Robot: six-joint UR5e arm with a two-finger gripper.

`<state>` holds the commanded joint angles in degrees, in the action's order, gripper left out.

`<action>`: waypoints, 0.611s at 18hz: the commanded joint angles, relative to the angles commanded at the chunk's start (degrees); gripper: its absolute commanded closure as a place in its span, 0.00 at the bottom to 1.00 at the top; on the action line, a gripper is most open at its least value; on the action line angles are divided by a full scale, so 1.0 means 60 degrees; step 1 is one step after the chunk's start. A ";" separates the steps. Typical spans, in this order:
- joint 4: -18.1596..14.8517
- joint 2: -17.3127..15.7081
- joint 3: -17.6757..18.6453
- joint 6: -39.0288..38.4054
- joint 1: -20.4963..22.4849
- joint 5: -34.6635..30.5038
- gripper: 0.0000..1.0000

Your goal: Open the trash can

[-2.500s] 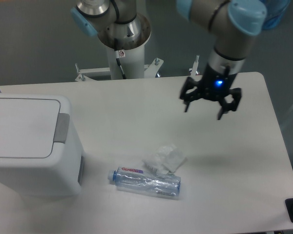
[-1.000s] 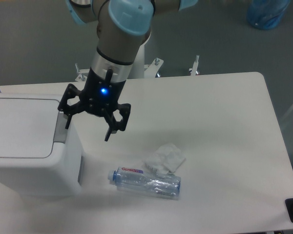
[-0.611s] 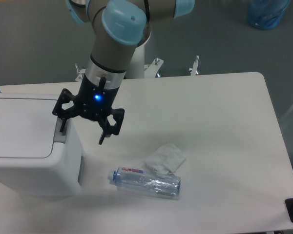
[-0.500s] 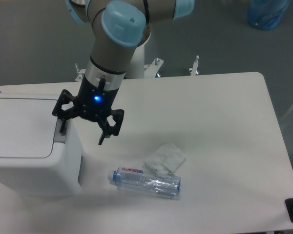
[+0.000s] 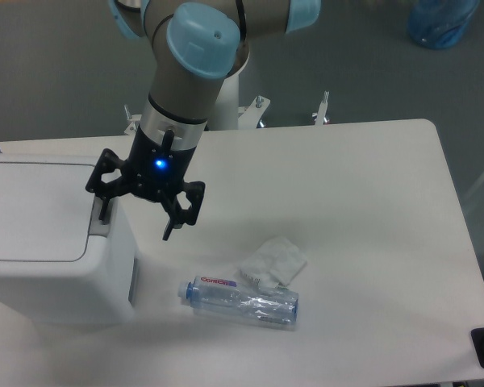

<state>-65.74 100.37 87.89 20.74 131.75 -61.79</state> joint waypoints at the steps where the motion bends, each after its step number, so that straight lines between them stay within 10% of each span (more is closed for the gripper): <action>1: 0.0000 0.0015 0.0000 0.0000 0.0000 0.0000 0.00; 11: -0.0015 -0.0073 -0.0058 -0.0029 0.0015 -0.0015 0.00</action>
<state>-65.83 99.93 87.54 20.57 131.84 -61.87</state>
